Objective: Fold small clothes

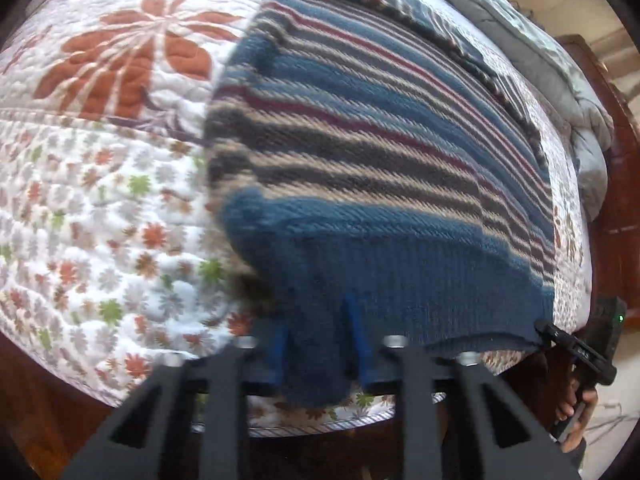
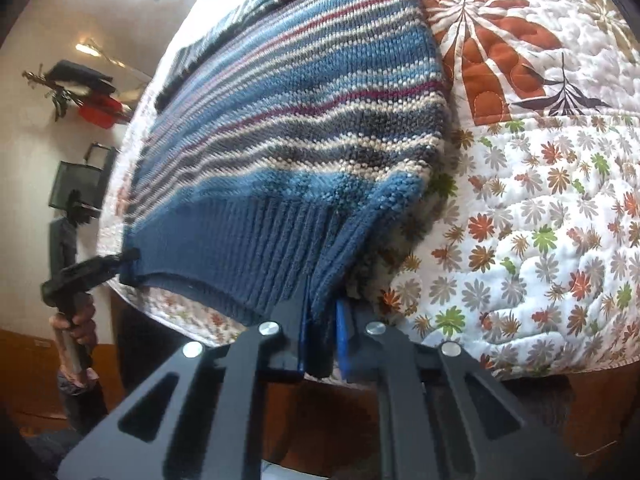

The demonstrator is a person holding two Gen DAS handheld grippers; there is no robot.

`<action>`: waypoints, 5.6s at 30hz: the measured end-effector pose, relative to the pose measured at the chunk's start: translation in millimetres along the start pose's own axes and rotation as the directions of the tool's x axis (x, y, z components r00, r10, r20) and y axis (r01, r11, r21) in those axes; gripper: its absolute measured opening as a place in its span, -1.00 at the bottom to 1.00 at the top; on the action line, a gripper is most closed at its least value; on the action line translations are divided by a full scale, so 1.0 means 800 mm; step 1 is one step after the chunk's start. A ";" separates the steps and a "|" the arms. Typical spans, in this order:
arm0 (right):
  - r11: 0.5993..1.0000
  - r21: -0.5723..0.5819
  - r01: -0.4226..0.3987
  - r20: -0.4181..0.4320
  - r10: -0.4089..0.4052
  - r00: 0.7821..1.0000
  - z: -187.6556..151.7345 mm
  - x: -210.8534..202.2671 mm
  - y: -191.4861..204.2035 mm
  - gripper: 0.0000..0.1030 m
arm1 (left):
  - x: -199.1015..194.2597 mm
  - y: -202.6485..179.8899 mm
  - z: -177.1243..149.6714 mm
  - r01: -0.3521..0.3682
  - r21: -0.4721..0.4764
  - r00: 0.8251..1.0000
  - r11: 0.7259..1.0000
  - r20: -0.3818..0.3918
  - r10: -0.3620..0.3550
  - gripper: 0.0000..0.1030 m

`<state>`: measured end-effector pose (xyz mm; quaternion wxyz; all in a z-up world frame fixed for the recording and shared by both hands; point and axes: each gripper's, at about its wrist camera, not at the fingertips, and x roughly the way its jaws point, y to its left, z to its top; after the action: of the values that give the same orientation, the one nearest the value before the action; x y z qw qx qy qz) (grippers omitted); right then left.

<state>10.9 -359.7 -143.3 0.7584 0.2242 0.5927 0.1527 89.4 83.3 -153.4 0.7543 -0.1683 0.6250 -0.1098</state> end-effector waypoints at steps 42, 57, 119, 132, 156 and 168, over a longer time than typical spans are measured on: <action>0.997 0.066 0.033 0.140 -0.042 0.989 0.234 -0.068 -0.045 0.30 | -0.035 0.027 0.166 -0.011 -0.075 0.962 0.997 0.272 0.032 -0.05; 0.947 -0.262 0.188 0.051 -0.181 0.982 0.266 0.004 0.036 0.49 | 0.028 -0.057 0.188 -0.257 0.248 0.951 0.934 0.236 0.199 0.16; 0.945 -0.157 0.288 0.224 -0.250 0.942 0.597 0.038 0.040 -0.83 | 0.083 -0.139 0.535 -0.141 0.133 0.934 0.981 0.346 0.087 -0.70; 0.915 -0.127 0.382 0.141 -0.364 0.920 0.612 0.134 -0.008 -0.78 | 0.177 -0.104 0.551 -0.245 0.106 0.939 0.964 0.274 0.209 -0.69; 0.962 -0.215 0.167 0.008 -0.170 0.985 0.354 0.007 -0.050 -0.07 | 0.043 -0.031 0.310 -0.214 0.173 0.957 0.961 0.234 0.171 0.10; 0.938 -0.297 0.178 -0.013 -0.191 0.982 0.329 -0.001 -0.036 -0.79 | 0.054 -0.021 0.306 -0.181 0.121 0.974 0.976 0.161 0.161 -0.70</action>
<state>264.4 -426.5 -105.8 0.7816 0.0491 0.5975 0.1721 338.2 80.1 -146.2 0.8156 -0.0703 0.5696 -0.0733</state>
